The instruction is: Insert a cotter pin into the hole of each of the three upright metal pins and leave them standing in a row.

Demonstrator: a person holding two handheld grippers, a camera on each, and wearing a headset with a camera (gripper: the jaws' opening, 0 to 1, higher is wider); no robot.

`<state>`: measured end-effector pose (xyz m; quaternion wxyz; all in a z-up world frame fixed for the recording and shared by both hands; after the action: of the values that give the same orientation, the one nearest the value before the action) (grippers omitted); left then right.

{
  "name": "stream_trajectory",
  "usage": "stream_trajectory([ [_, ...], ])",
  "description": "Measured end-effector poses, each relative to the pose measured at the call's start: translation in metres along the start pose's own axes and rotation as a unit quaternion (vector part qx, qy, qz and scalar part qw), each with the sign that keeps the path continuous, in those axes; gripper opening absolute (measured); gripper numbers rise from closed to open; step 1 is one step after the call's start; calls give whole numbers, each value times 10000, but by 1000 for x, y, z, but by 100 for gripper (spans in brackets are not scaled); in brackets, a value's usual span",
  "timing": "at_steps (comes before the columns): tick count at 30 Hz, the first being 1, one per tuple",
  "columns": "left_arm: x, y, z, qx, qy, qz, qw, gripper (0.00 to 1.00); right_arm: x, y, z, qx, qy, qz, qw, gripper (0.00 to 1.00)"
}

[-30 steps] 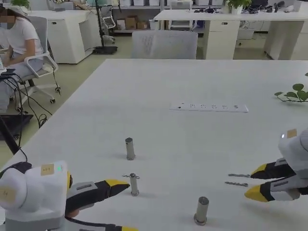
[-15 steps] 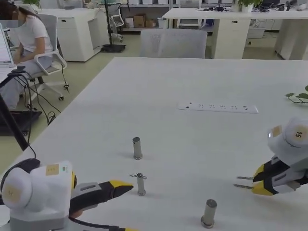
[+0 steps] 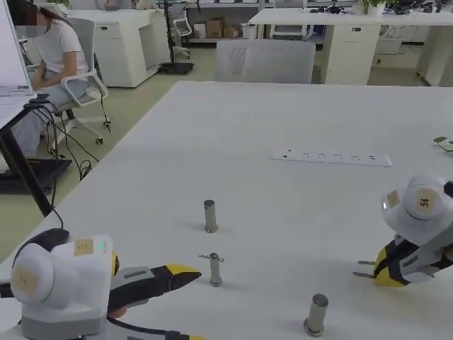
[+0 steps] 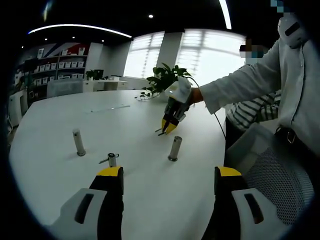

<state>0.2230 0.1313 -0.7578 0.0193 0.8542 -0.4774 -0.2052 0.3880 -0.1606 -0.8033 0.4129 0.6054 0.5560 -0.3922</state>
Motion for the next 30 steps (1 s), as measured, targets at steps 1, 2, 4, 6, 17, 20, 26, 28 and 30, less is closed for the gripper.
stream_trajectory([
  [1, 0, 0, 0, -1, -2, 1, 10000, 74, 0, 1, 0, 9, -13, -18, 10000, 9],
  [2, 0, 0, 0, 1, -5, -1, 10000, 74, 1, 1, 0, 14, -29, -50, 10000, 9],
  [4, 0, 0, 0, 3, -15, 0, 10000, 73, 1, 1, -1, 9, -56, -82, 10000, 9],
  [6, -1, 0, 0, -1, -18, 4, 10000, 73, 1, 1, -1, -70, -107, -57, 9999, 9],
  [17, -1, 1, -2, -2, -8, 16, 10000, 73, 2, 0, -1, -302, -116, 186, 9993, 4],
  [20, 0, 2, -3, 19, -24, 44, 10000, 72, 1, 1, 1, -246, -58, 242, 9994, 3],
  [26, 0, 2, -6, 27, 4, 60, 10000, 72, -6, -1, 0, -246, 21, 288, 9993, 3],
  [28, 0, 3, -7, 56, 7, 67, 10000, 72, -8, -3, -1, -242, 60, 296, 9992, 3],
  [30, 1, 3, -8, 64, 12, 84, 9999, 72, -11, -5, -3, -289, 91, 328, 9990, 3],
])
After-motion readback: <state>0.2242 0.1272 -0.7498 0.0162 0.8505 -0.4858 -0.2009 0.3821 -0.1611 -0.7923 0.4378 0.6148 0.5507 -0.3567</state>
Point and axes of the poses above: the centre of the closed fingertips' face, and the gripper's own axes: x roughly forward along the fingers, y roughly to its right, z roughly out of its underside, the point moved 7 cm from there along -x, roughly backward along the fingers, and after that the axes turned 1 degree about z, right-handed, at the moved point
